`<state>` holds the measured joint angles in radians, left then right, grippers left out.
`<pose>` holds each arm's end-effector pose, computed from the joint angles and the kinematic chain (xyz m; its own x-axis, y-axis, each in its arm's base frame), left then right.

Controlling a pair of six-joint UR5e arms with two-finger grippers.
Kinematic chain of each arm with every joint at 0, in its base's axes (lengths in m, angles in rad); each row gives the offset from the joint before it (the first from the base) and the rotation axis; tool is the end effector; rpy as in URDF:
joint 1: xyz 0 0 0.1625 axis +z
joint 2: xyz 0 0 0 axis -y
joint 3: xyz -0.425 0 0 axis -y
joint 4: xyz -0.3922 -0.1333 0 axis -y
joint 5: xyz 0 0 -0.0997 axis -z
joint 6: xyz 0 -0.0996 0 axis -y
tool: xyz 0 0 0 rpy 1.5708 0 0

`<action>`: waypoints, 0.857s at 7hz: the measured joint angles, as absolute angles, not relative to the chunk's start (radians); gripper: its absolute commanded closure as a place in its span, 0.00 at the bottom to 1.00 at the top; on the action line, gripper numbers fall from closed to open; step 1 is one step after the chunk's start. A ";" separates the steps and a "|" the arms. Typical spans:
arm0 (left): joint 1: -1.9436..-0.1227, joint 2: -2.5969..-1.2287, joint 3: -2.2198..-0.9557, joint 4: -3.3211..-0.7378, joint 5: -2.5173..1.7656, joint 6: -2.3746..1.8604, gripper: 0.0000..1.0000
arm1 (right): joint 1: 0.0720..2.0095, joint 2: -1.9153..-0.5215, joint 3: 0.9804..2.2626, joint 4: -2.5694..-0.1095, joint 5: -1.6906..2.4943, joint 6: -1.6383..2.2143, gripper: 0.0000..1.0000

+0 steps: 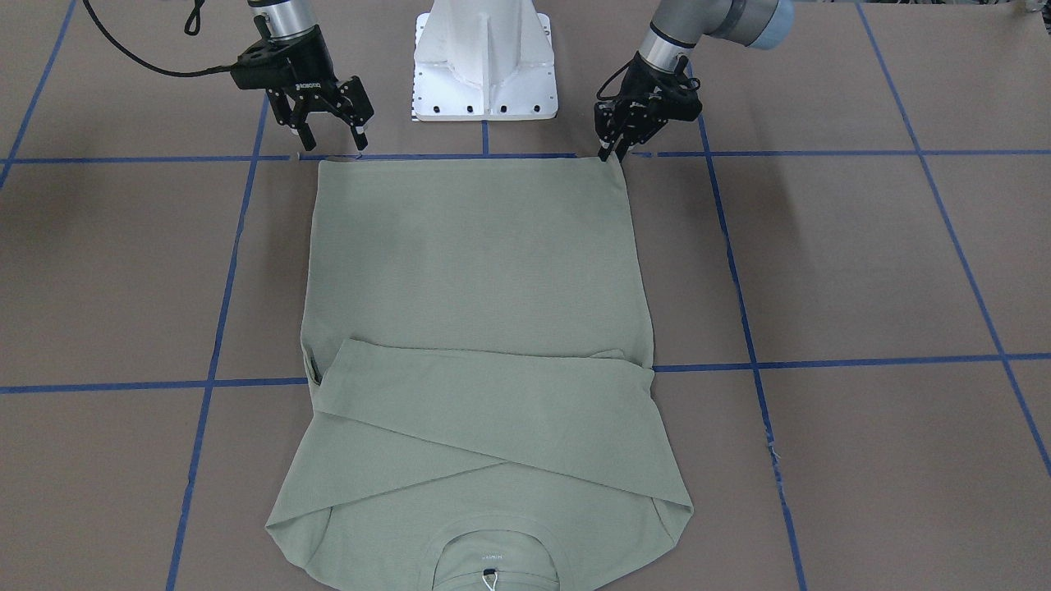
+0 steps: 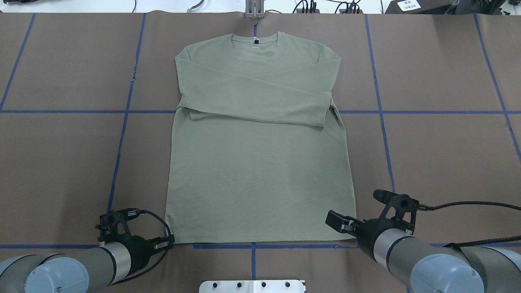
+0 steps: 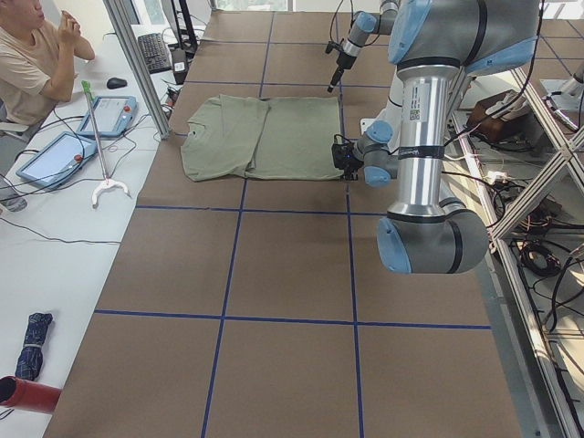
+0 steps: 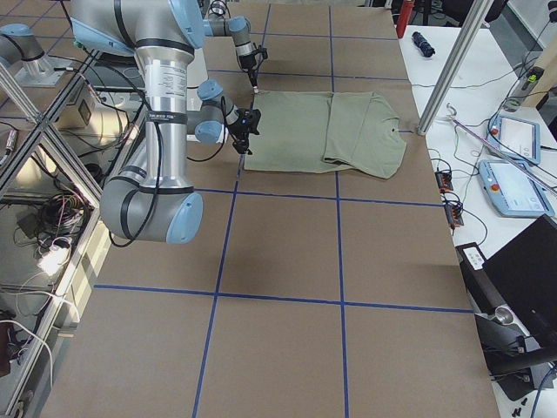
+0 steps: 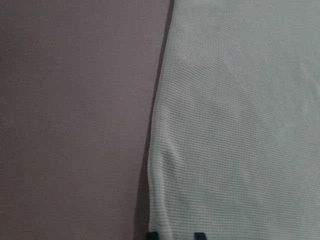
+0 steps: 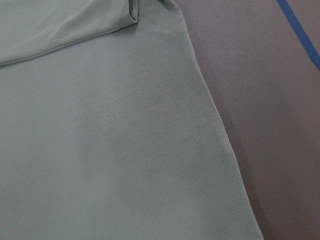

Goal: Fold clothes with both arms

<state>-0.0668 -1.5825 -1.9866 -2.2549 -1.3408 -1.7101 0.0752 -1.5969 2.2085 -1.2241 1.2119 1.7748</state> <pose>0.4815 -0.1886 0.3785 0.4006 -0.1623 -0.9018 0.3277 0.9445 -0.0244 -0.4297 -0.2011 0.3342 0.4891 0.2271 0.8422 -0.4657 0.8844 0.0320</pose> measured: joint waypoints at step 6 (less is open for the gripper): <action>-0.084 -1.562 -2.061 -2.254 -1.334 -1.701 1.00 | 0.049 -1.685 2.193 -1.087 1.176 1.933 0.04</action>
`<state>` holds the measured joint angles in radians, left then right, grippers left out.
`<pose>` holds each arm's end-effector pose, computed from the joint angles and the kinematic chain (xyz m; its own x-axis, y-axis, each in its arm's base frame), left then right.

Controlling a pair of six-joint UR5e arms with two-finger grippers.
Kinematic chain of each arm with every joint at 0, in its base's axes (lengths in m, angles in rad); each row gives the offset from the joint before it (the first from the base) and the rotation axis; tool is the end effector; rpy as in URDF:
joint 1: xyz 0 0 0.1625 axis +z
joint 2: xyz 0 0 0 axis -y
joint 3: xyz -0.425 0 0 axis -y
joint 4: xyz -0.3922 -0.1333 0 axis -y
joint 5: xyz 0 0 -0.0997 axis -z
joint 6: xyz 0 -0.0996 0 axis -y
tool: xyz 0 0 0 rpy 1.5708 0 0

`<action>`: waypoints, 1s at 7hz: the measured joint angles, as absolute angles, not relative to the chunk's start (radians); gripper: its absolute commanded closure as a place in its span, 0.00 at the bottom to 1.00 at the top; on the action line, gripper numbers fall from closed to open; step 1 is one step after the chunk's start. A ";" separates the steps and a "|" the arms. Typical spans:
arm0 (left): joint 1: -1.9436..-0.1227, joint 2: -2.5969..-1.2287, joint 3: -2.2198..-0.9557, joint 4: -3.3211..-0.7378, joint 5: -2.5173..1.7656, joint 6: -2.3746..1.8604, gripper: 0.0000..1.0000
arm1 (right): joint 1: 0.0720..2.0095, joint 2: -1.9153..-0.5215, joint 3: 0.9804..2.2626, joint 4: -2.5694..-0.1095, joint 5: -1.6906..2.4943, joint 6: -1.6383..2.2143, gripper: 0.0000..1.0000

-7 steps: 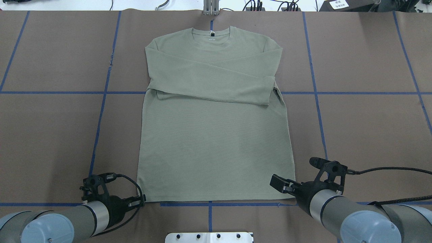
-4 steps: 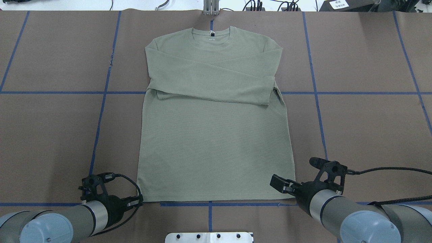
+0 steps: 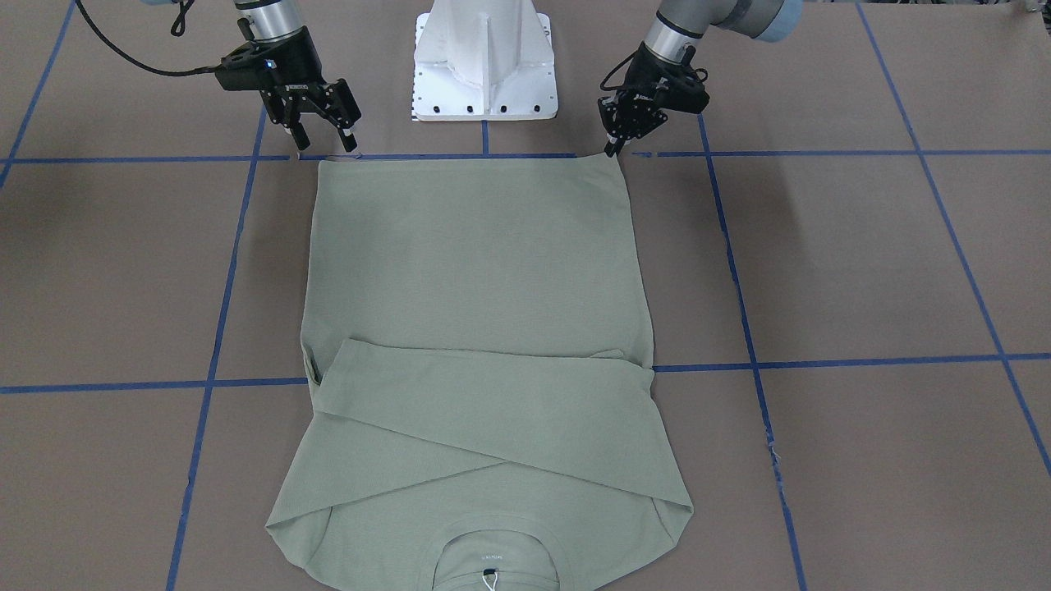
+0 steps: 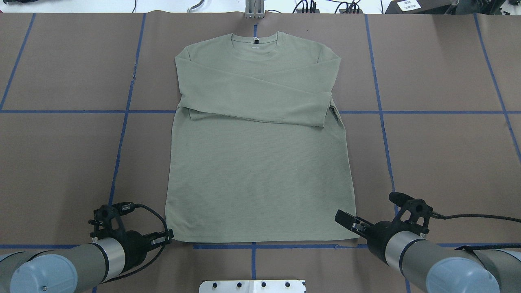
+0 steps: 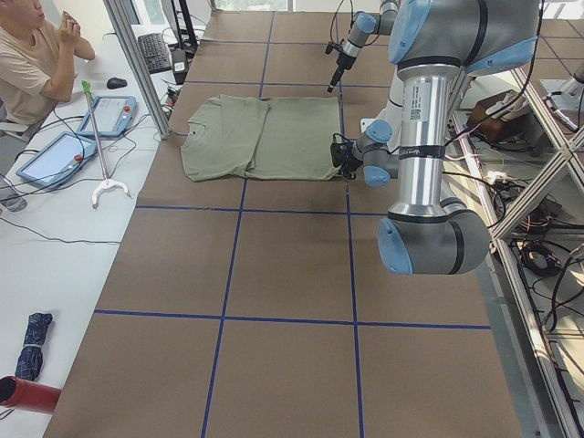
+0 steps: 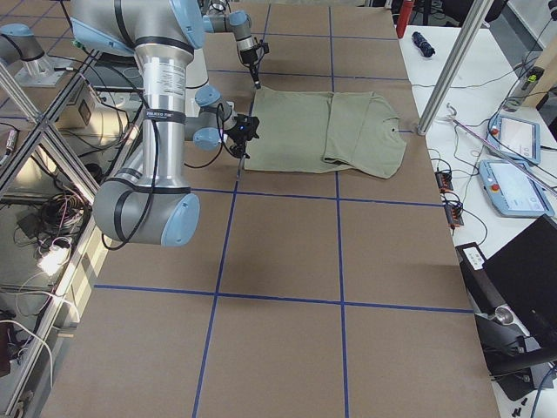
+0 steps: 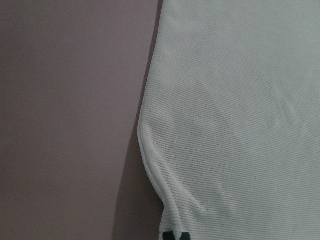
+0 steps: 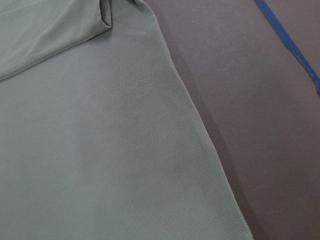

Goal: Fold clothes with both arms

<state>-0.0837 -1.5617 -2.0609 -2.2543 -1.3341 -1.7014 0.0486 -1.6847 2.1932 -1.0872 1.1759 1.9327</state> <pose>0.4574 -0.1956 0.3527 0.3519 -0.1566 -0.9228 0.3447 0.9383 -0.0277 -0.4169 -0.1921 0.3606 0.3811 0.3457 0.8574 -0.5362 0.8382 -0.0996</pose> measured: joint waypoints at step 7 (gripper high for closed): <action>-0.089 -1.540 -2.133 -2.255 -1.284 -1.701 1.00 | -0.073 -1.721 2.073 -1.003 0.996 2.083 0.29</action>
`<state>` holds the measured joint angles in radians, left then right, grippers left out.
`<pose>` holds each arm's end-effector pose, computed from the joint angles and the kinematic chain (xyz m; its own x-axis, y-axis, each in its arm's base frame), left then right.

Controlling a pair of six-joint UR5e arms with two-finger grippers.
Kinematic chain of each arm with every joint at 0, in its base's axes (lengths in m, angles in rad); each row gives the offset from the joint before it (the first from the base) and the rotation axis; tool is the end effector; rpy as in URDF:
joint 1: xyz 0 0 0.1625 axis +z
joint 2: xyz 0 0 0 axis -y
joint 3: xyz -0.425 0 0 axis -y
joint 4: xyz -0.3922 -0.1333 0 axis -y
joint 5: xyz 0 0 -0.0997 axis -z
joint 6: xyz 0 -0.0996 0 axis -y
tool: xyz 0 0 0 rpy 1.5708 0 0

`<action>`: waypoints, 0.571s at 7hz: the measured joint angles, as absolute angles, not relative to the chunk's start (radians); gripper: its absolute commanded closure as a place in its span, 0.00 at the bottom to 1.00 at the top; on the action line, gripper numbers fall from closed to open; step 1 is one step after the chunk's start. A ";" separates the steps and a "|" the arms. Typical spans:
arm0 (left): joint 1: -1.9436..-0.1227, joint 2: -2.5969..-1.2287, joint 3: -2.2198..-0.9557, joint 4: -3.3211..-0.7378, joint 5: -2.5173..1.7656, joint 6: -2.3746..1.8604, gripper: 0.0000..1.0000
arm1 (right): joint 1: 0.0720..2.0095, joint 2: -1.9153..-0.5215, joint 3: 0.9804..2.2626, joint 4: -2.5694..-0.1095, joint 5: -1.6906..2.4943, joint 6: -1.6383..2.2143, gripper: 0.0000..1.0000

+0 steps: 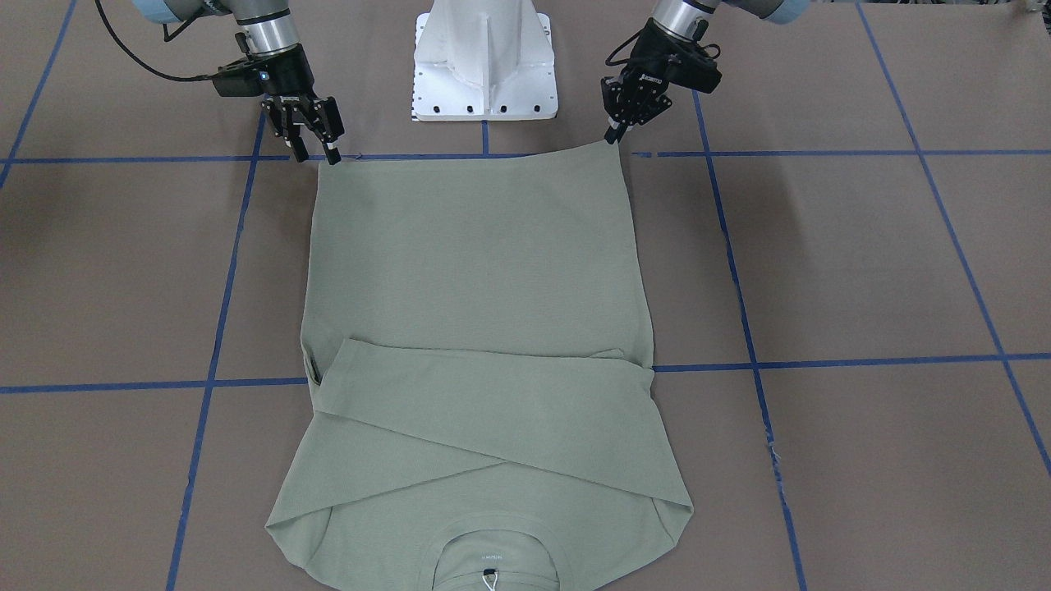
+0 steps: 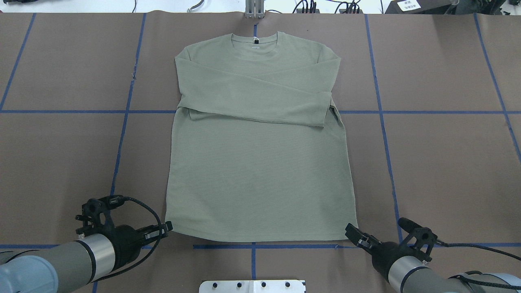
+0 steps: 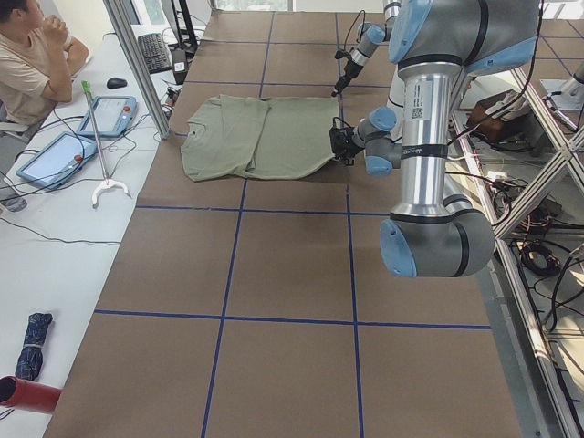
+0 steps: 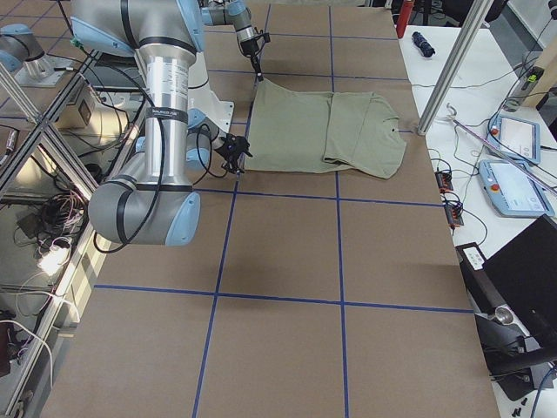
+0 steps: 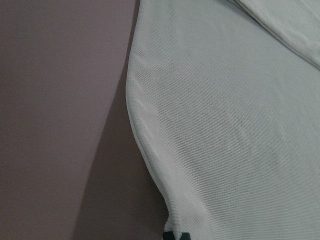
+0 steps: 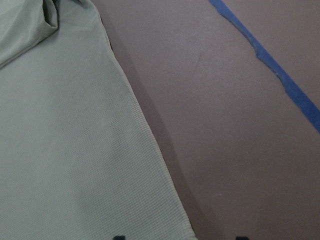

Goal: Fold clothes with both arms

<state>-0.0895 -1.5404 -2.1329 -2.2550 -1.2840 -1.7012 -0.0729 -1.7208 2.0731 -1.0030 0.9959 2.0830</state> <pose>0.4331 -0.2010 0.3282 0.2977 -0.1519 -0.9425 0.3920 0.9197 -0.0245 -0.4440 -0.1555 0.4187 0.3451 0.3872 0.8550 -0.6189 0.7787 -0.1028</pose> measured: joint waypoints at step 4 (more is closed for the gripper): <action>-0.090 -1.525 -2.147 -2.253 -1.282 -1.701 1.00 | -0.080 -1.710 2.060 -1.009 0.997 2.078 0.39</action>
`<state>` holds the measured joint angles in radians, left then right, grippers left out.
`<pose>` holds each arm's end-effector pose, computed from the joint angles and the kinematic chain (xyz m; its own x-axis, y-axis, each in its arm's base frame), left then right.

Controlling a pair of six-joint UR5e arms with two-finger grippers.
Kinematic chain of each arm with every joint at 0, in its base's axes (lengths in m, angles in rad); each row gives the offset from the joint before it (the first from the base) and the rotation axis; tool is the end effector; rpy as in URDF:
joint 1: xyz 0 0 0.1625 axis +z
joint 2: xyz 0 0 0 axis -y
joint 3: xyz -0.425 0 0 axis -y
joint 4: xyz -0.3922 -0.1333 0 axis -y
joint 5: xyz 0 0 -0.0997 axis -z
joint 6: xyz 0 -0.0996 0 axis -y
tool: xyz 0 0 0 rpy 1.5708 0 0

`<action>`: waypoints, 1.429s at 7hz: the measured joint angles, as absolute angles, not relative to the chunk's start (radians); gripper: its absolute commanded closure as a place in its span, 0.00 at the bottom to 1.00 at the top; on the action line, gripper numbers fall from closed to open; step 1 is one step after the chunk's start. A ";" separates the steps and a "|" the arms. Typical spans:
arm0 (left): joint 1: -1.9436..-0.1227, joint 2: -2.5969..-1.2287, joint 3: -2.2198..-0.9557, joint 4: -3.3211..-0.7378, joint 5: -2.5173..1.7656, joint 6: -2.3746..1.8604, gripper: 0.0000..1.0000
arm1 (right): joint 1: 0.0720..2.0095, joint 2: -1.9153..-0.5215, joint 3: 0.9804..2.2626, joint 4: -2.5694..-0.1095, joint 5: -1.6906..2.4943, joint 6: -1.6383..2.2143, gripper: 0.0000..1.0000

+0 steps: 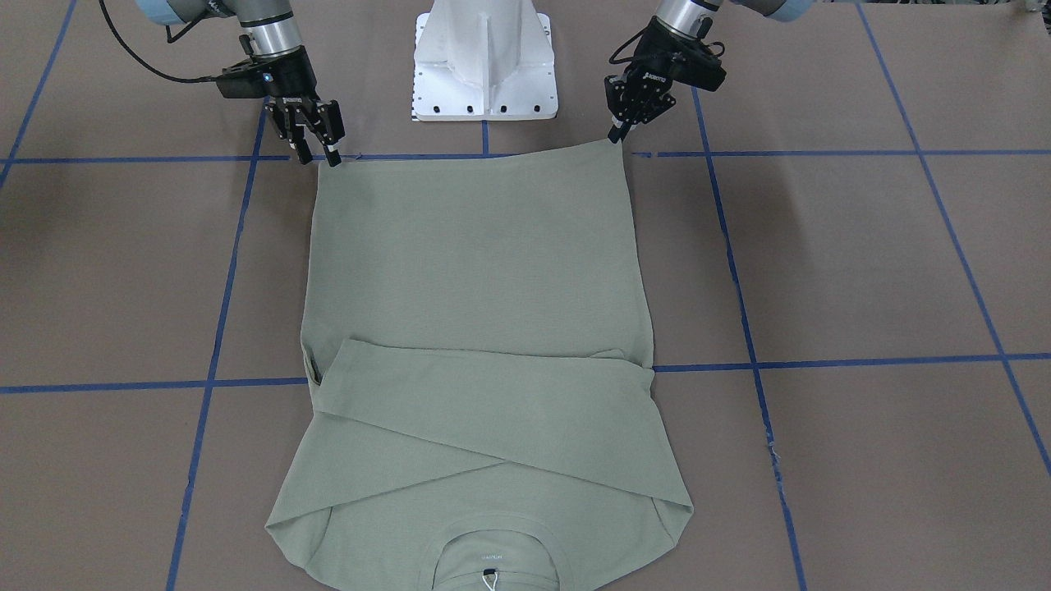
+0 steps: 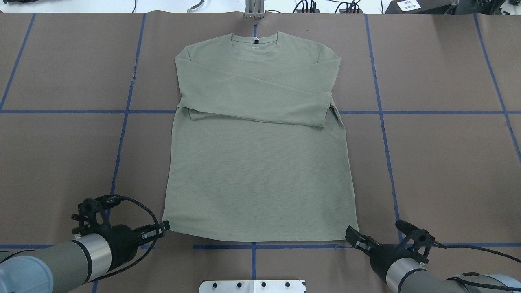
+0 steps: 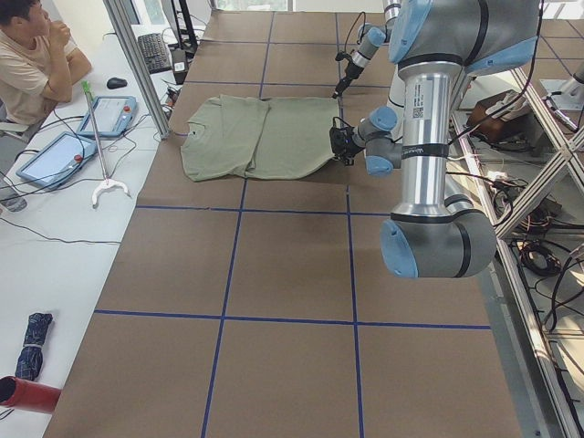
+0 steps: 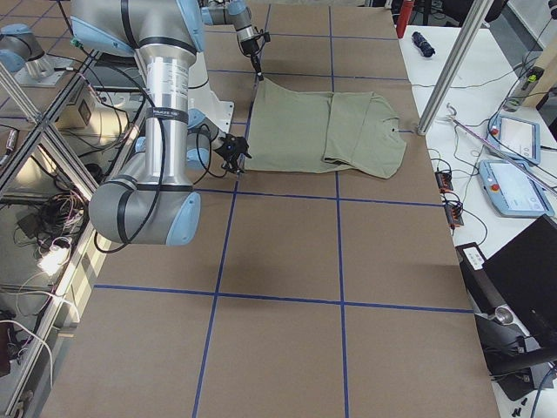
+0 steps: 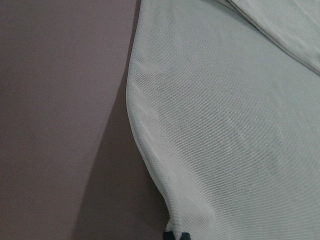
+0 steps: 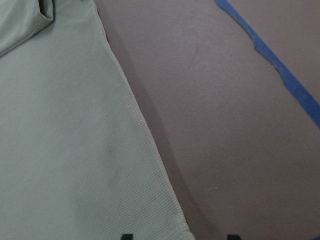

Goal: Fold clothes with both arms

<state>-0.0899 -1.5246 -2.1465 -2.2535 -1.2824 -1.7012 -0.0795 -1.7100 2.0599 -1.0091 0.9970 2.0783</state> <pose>0.4270 -0.2008 0.3291 0.3009 -0.1523 -0.9414 0.3938 0.9189 -0.0228 -0.4502 -0.1521 0.4214 0.3581 0.3809 0.8524 -0.6123 0.7851 -0.0936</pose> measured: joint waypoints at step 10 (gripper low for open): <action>-0.087 -1.437 -2.256 -2.236 -1.304 -1.700 1.00 | -0.075 -1.698 2.272 -1.298 1.066 2.026 1.00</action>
